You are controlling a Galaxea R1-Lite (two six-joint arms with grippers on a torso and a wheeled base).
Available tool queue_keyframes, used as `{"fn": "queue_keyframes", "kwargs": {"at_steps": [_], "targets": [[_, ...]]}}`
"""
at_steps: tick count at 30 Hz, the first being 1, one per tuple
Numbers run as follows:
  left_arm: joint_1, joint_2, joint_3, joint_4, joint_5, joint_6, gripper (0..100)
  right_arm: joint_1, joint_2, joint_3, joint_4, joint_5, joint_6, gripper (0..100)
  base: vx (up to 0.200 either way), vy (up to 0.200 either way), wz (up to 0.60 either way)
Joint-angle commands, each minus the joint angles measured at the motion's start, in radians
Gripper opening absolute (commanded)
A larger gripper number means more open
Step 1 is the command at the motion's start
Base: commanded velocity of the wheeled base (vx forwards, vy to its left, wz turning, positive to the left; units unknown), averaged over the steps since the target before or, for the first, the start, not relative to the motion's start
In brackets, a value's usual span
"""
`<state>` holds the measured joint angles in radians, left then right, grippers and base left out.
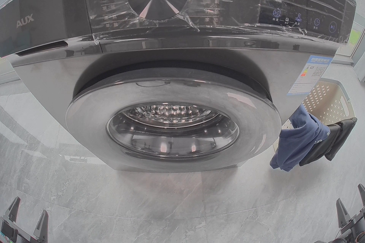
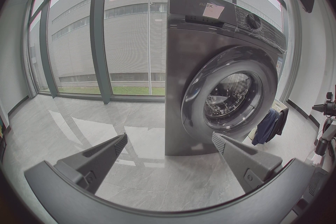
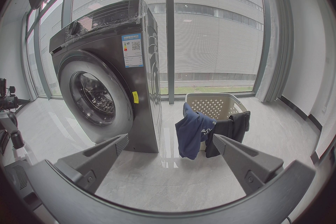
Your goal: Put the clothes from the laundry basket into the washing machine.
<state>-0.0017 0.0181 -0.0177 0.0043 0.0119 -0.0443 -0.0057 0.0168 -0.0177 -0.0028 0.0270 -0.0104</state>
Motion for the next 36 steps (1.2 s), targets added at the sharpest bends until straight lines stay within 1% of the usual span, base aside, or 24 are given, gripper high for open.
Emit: {"fn": "queue_keyframes", "kwargs": {"at_steps": [1, 2, 11, 24, 28, 29, 31, 32, 33, 34, 35, 36], "targets": [[0.0, -0.007, 0.015, 0.0, 0.0, 0.0, 100, 0.001, -0.012, 0.018, 0.0, 0.001, 0.0, 100, 0.0, 0.0, 0.0], [0.0, -0.007, 0.015, -0.001, 0.0, 0.0, 100, 0.0, -0.012, 0.018, 0.0, 0.001, 0.0, 100, 0.0, 0.0, 0.0], [0.0, -0.007, 0.015, 0.0, 0.0, 0.0, 100, 0.0, -0.012, 0.018, 0.0, 0.001, 0.0, 100, 0.2, 0.0, 0.0], [0.0, -0.007, 0.015, -0.001, 0.0, 0.0, 100, 0.003, -0.012, 0.018, 0.0, 0.001, 0.0, 100, 0.0, 0.0, 0.0], [0.0, -0.007, 0.015, -0.001, 0.0, 0.0, 100, 0.001, -0.014, 0.018, 0.001, -0.001, 0.009, 100, 0.0, 0.0, 0.0], [0.0, -0.007, 0.015, 0.0, 0.0, 0.0, 100, 0.001, -0.015, 0.018, -0.006, -0.004, 0.007, 100, 0.0, 0.0, 0.0], [0.0, -0.007, 0.015, -0.001, 0.0, 0.0, 100, 0.001, -0.017, -0.002, -0.028, 0.004, 0.007, 100, 0.0, 0.0, 0.0], [0.0, -0.007, 0.015, -0.001, 0.0, 0.0, 100, 0.001, -0.011, -0.081, -0.066, 0.008, 0.018, 100, 0.0, 0.0, 0.0], [0.0, -0.007, 0.015, 0.0, 0.0, 0.0, 100, 0.004, 0.023, -0.146, -0.085, 0.001, 0.044, 100, 0.0, 0.0, 0.0], [0.0, -0.007, 0.015, 0.0, 0.0, 0.0, 100, 0.004, 0.031, -0.154, -0.085, 0.001, 0.049, 100, 0.0, 0.0, 0.0], [0.0, -0.007, 0.015, 0.0, 0.0, 0.0, 100, 0.006, 0.158, -0.209, -0.065, 0.007, 0.104, 100, 0.0, 0.0, 0.0], [0.0, -0.007, 0.015, 0.0, 0.0, 0.0, 100, 0.007, 0.204, -0.208, -0.048, 0.017, 0.118, 100, 0.0, 0.0, 0.0]]}}
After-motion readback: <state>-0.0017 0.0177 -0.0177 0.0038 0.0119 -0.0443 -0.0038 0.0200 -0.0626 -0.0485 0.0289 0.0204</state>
